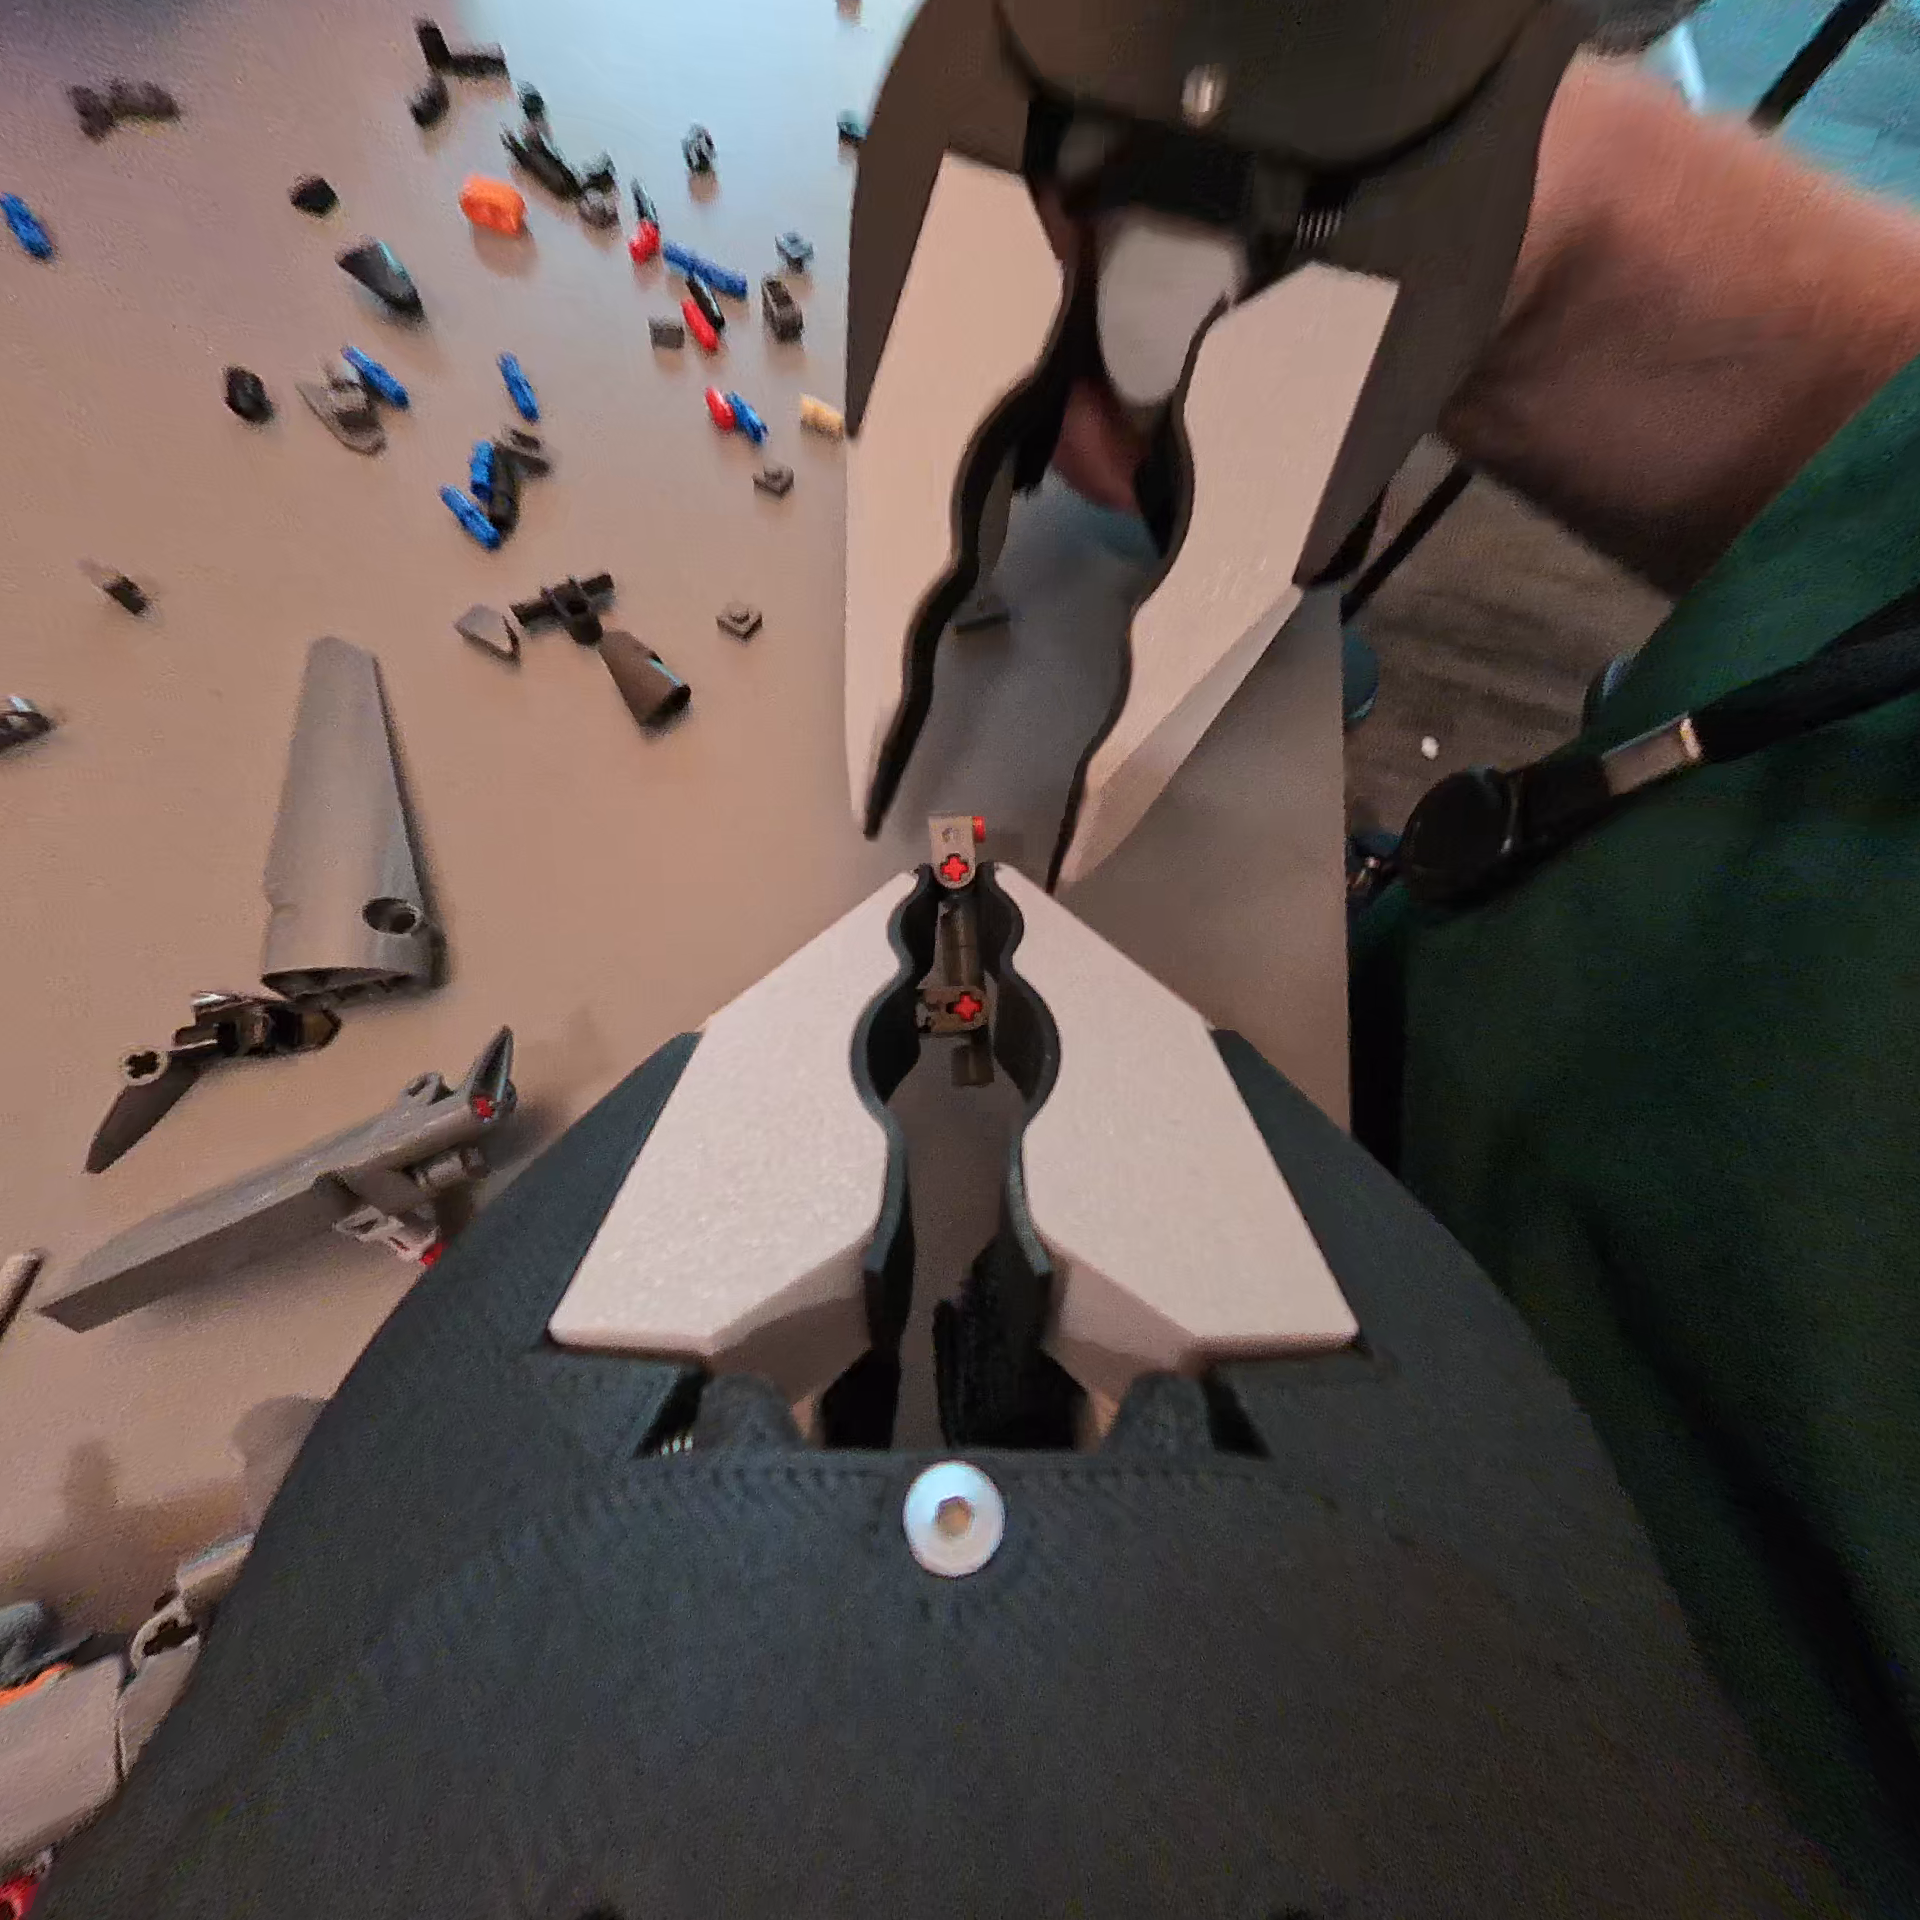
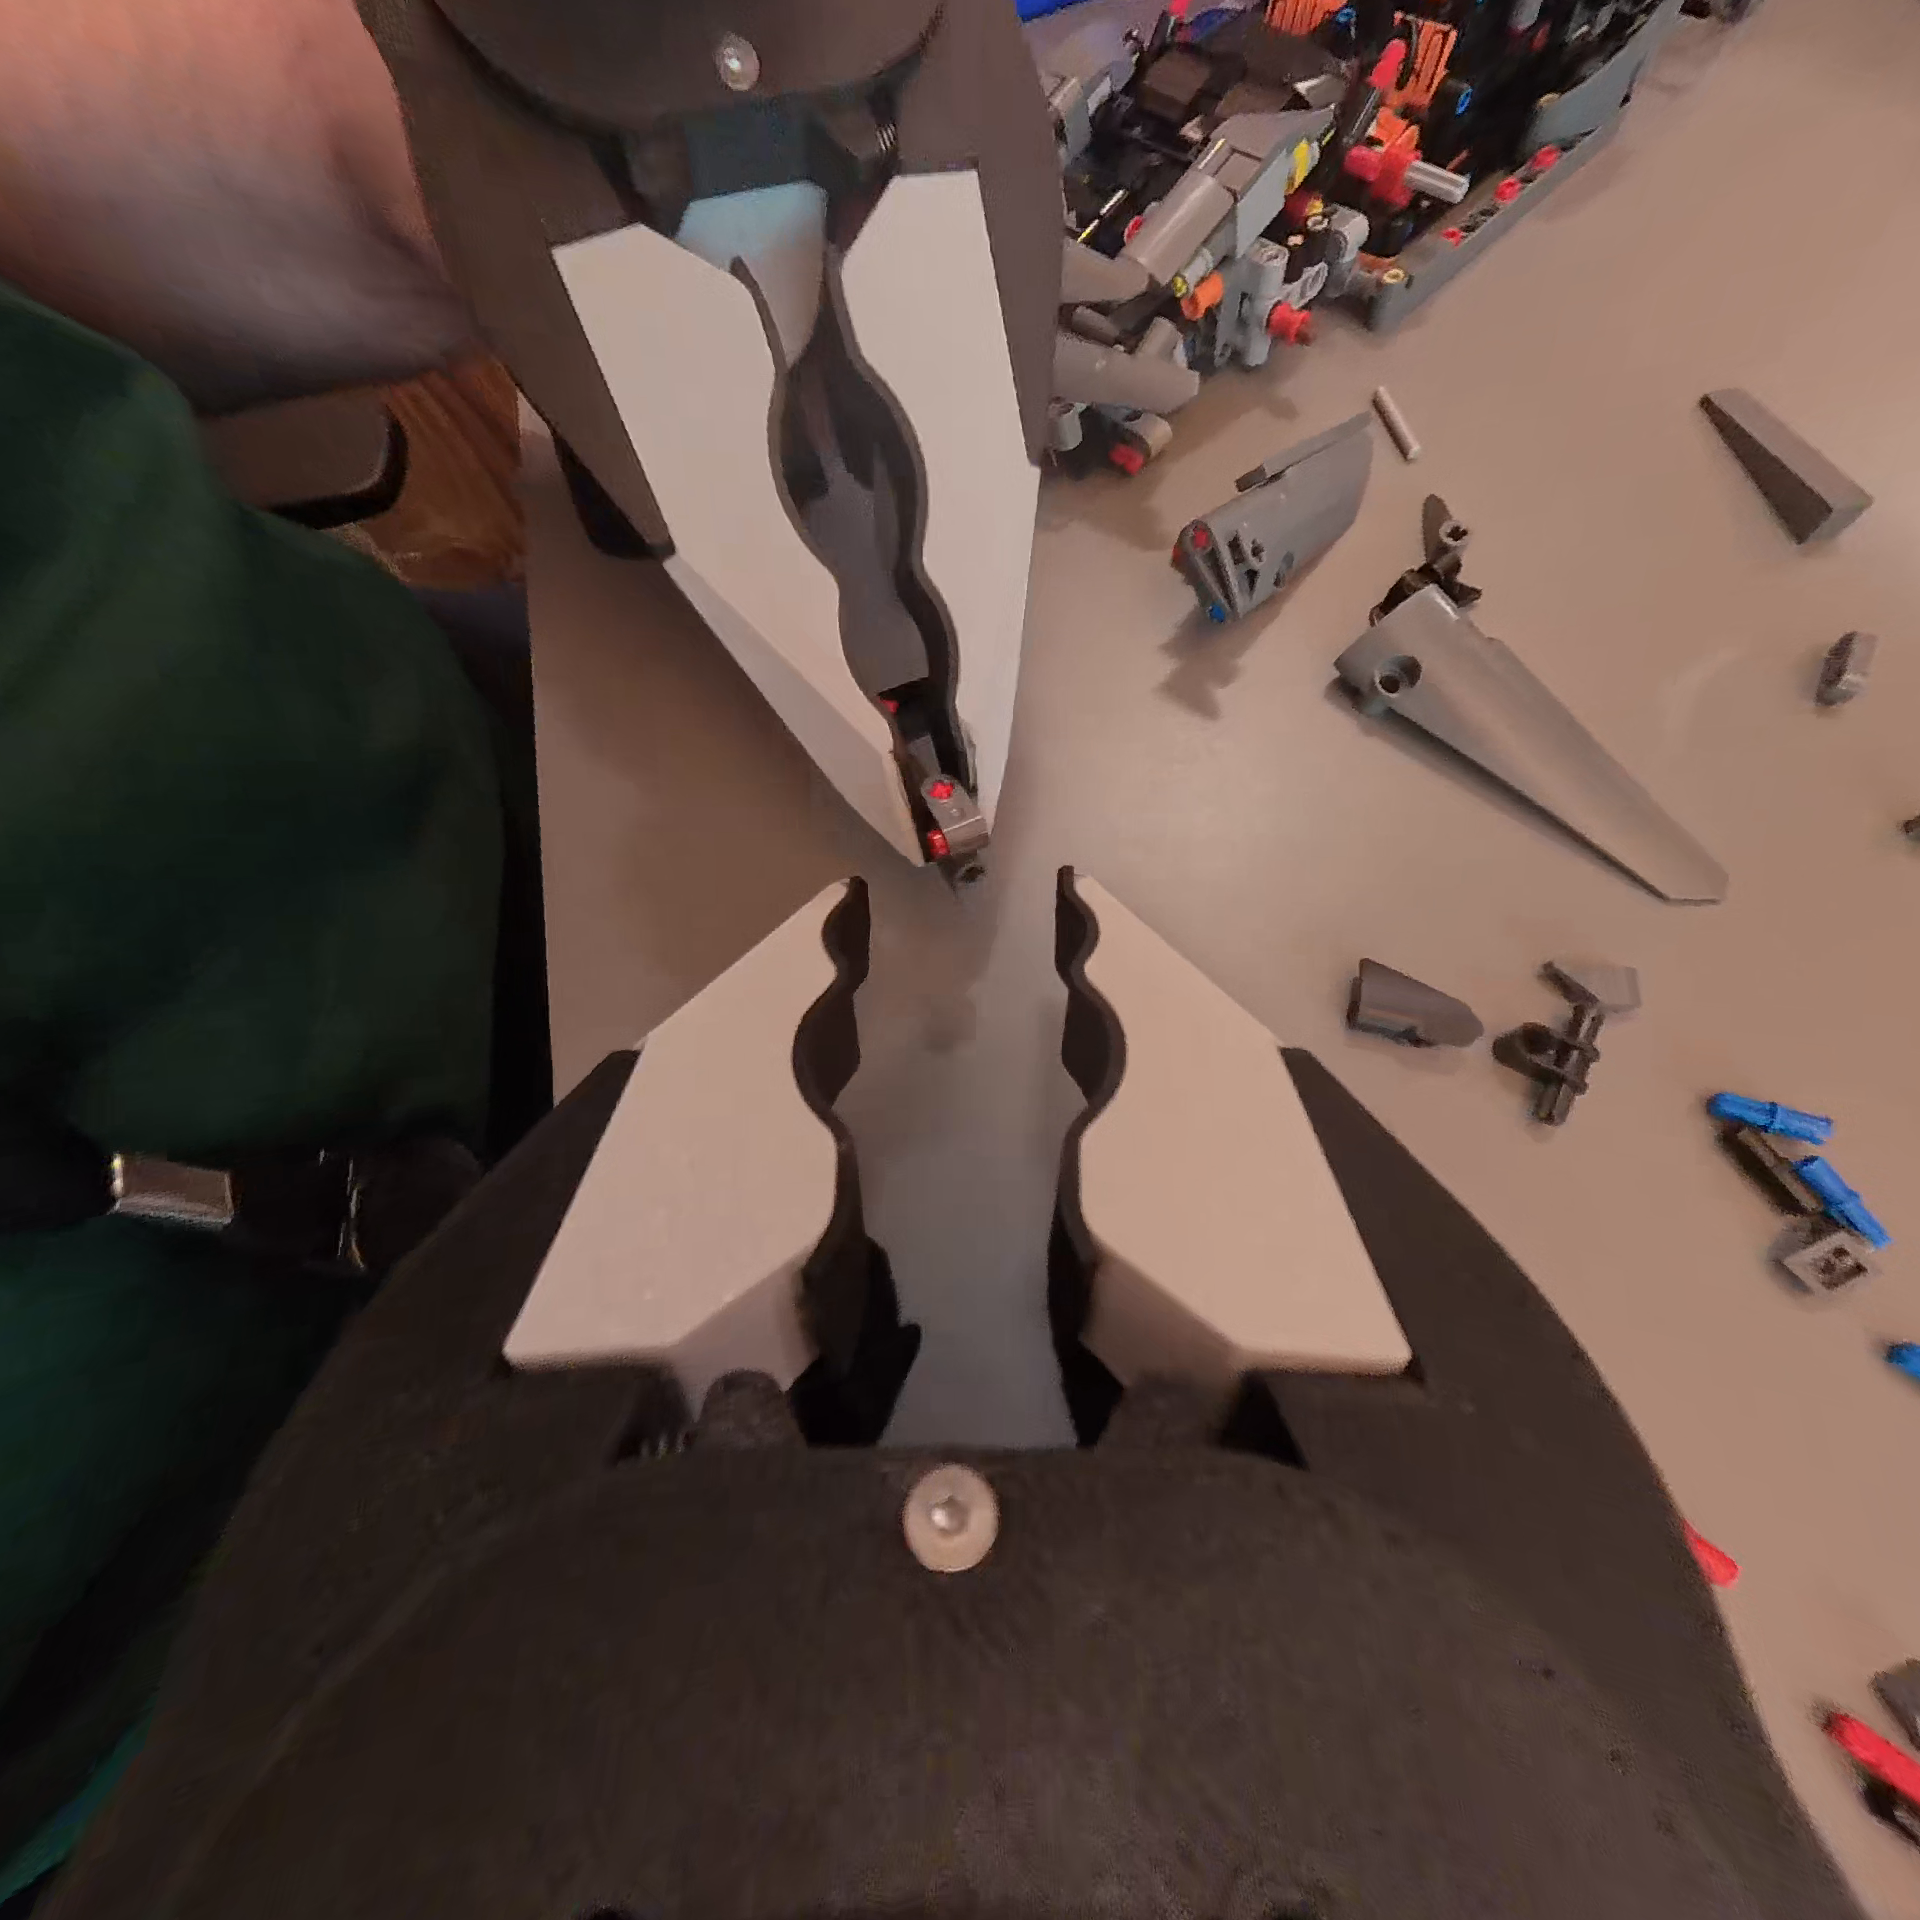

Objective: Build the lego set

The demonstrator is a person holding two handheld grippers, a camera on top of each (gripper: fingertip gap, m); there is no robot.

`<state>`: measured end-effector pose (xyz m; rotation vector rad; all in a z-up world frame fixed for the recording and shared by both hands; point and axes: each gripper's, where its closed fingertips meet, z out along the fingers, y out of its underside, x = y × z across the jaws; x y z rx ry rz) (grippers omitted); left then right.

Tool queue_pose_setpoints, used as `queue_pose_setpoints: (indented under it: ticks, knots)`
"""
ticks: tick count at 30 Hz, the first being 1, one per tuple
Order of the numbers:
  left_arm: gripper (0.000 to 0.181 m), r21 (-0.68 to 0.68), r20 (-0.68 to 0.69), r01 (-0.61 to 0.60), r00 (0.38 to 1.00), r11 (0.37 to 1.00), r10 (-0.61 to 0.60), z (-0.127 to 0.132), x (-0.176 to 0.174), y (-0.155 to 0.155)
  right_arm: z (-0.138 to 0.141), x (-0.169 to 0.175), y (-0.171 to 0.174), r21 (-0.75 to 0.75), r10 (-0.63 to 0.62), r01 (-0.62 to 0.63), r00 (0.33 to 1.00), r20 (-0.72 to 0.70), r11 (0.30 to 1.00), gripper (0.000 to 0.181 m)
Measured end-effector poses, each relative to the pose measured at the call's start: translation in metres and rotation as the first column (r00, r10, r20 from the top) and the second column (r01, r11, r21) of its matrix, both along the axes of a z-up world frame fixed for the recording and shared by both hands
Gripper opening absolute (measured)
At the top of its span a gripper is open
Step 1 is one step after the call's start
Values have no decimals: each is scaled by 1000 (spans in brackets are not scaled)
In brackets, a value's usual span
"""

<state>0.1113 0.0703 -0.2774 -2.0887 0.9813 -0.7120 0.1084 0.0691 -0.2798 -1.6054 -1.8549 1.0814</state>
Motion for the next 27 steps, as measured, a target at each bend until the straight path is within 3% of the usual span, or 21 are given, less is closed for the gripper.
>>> queue_pose_setpoints:
  ticks: [5, 9, 11, 13, 16, 27]
  knots:
    - [5, 67, 162, -66, 985, 996, 55, 35, -3, 0, 21, -17, -11, -65, 26, -33, 995, -97, 997, 19]
    - [5, 110, 274, -146, 955, 983, 111, 62, -16, -2, 48, -32, -15, -126, 23, -52, 975, -219, 991, 17]
    - [5, 137, 322, -188, 937, 973, 136, 74, -22, -4, 61, -39, -17, -157, 15, -59, 963, -267, 986, 18]
    - [5, 156, 385, -247, 907, 956, 171, 87, -31, -4, 72, -46, -21, -198, 10, -75, 951, -308, 977, 34]
    - [5, 154, 504, -315, 840, 937, 199, 107, -45, -7, 78, -54, -28, -195, 38, -105, 946, -322, 975, 31]
    - [4, 179, 673, -441, 707, 880, 218, 140, -76, -28, 110, -99, -69, -309, 119, -289, 876, -468, 906, 4]
